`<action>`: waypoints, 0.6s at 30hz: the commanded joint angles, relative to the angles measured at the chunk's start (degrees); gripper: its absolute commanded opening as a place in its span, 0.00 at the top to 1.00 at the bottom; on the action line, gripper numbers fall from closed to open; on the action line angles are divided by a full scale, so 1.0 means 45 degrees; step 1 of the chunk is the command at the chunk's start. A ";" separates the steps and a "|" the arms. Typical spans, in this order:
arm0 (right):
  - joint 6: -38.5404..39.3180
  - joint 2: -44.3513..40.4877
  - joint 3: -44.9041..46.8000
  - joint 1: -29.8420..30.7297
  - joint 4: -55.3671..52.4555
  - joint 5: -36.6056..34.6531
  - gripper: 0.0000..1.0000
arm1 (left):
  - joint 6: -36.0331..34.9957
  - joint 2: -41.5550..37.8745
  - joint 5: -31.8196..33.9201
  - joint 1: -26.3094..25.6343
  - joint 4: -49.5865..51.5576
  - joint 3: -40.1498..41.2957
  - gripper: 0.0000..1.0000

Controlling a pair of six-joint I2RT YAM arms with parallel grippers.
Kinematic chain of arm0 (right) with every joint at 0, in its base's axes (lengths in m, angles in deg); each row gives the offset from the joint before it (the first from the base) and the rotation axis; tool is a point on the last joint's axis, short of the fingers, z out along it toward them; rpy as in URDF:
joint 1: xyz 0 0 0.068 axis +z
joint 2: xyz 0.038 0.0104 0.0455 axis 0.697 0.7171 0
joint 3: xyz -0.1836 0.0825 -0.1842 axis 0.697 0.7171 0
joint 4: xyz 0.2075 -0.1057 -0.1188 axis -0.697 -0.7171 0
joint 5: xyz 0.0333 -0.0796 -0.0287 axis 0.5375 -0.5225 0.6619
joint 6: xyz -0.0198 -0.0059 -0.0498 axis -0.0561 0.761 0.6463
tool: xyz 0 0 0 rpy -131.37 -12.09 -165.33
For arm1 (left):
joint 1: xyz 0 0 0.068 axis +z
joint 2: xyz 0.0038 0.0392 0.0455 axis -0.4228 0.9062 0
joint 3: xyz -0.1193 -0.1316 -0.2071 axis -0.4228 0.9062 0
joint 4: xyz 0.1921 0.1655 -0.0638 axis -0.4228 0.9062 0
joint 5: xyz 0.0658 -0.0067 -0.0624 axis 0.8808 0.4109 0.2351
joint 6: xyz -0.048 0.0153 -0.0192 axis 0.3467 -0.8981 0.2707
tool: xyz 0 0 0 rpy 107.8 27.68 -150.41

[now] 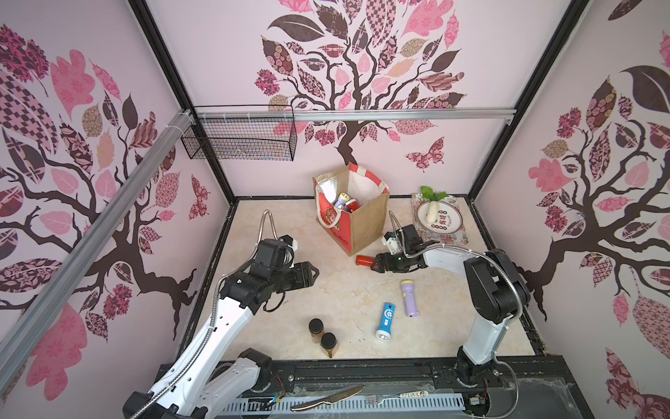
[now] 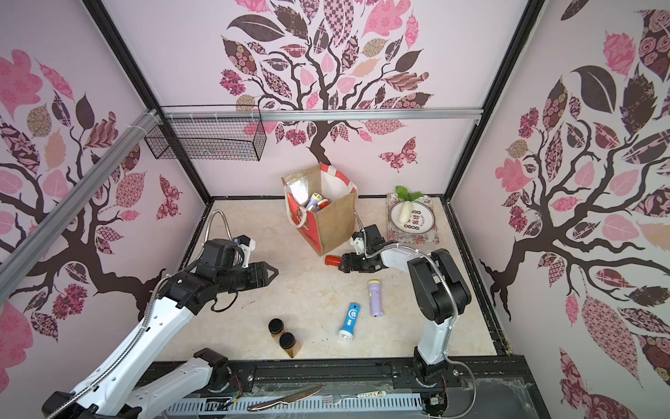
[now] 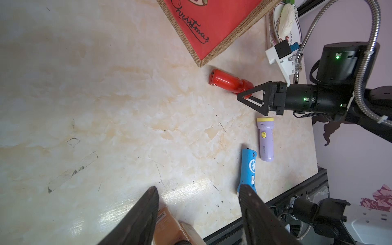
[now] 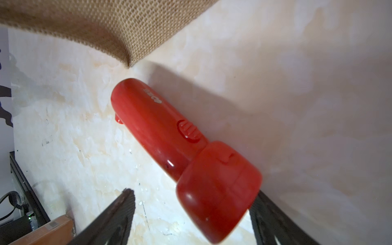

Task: Put the flashlights into the tote bags
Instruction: Pick up the flashlight from the center of the board.

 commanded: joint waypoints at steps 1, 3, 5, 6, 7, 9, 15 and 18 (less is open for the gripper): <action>-0.0216 -0.0461 0.0511 0.0274 -0.0615 -0.0034 0.15 | -0.0181 0.0032 0.0030 0.0059 0.0082 0.0322 0.36; -0.0354 -0.0835 0.0720 0.0325 -0.0548 -0.0501 0.15 | -0.0219 0.0033 -0.0002 0.0059 0.0150 0.0309 0.36; -0.0448 -0.1271 0.0840 0.0311 -0.0455 -0.1019 0.10 | -0.0246 -0.0008 0.0044 0.0059 0.0232 0.0310 0.36; -0.0455 -0.1370 0.0807 0.0311 -0.0459 -0.1190 0.07 | -0.0232 -0.0030 0.0062 0.0059 0.0266 0.0334 0.36; -0.0433 -0.1439 0.0737 0.0321 -0.0505 -0.1330 0.04 | -0.0250 -0.0097 0.0085 0.0059 0.0295 0.0354 0.36; -0.0347 -0.1448 0.0499 0.0319 -0.0573 -0.1446 0.00 | -0.0275 -0.0147 0.0101 0.0059 0.0366 0.0408 0.36; -0.0222 -0.1044 -0.0162 0.0273 -0.0457 -0.1482 0.00 | -0.0270 -0.0234 0.0167 0.0059 0.0626 0.0427 0.36; -0.0715 -0.0809 -0.0331 0.0098 0.0128 -0.1060 0.00 | -0.0257 -0.0260 0.0206 0.0059 0.0663 0.0430 0.36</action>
